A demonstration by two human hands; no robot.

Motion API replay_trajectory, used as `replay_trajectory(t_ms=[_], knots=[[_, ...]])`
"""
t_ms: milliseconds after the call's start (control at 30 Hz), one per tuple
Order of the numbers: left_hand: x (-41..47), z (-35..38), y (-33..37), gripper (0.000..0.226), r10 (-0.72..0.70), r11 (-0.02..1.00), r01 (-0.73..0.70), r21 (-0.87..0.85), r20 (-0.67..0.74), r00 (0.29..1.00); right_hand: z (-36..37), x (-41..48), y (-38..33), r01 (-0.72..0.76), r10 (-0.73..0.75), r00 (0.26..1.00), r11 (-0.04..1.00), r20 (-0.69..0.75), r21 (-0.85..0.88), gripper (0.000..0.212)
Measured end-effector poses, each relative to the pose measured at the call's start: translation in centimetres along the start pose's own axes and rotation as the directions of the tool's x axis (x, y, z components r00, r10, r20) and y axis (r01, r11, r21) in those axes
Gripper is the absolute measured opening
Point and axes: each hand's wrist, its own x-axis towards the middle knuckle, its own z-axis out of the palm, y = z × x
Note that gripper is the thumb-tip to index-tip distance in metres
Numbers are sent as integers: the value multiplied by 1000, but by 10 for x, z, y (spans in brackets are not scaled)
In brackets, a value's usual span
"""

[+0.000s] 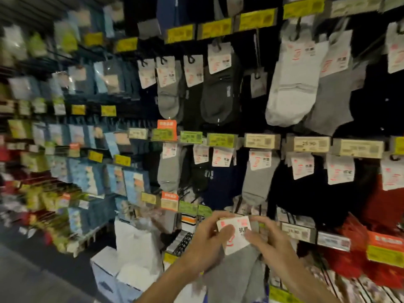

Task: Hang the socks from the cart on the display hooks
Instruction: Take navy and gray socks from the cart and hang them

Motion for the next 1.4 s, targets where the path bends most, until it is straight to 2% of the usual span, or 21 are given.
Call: replay_trajectory(t_ms=[100, 267, 400, 600, 800, 867, 933, 1000, 1167, 1300, 1400], knots=[[21, -40, -11, 20, -4, 1000, 4, 0, -36, 999, 33, 35, 6, 11, -10, 999, 1000, 46, -13, 31], [64, -100, -14, 14, 9, 999, -14, -42, -121, 993, 81, 95, 9, 74, -70, 989, 997, 132, -26, 31], [100, -146, -13, 12, 111, 990, -85, 111, -251, 962, 118, 139, 9, 121, -111, 979, 991, 172, -51, 32], [141, -200, -6, 14, 180, 975, -130, 180, -296, 938, 166, 193, 4, 122, -116, 972, 992, 203, -17, 25], [177, -239, -2, 12, 200, 970, -151, 193, -267, 943, 203, 234, -1, 148, -138, 971, 988, 194, -37, 15], [190, -252, 3, 12, 187, 979, -157, 130, -260, 947, 210, 247, -4, 150, -144, 975, 989, 167, -20, 13], [204, -266, 10, 19, 166, 986, -156, 62, -224, 960, 217, 260, -9, 160, -155, 978, 987, 139, -26, 13], [217, -276, 15, 25, 178, 983, -167, 72, -175, 968, 224, 270, -12, 164, -160, 982, 986, 95, -29, 13], [240, -295, 14, 23, 285, 958, -275, 83, -151, 947, 235, 286, -17, 167, -166, 986, 985, 25, -50, 13], [245, -302, 5, 20, 444, 894, -427, 134, -140, 885, 241, 291, -17, 168, -167, 986, 983, 16, -70, 14], [250, -306, 5, 31, 500, 864, -484, 140, -122, 857, 245, 293, -18, 188, -188, 982, 982, -26, -22, 26]])
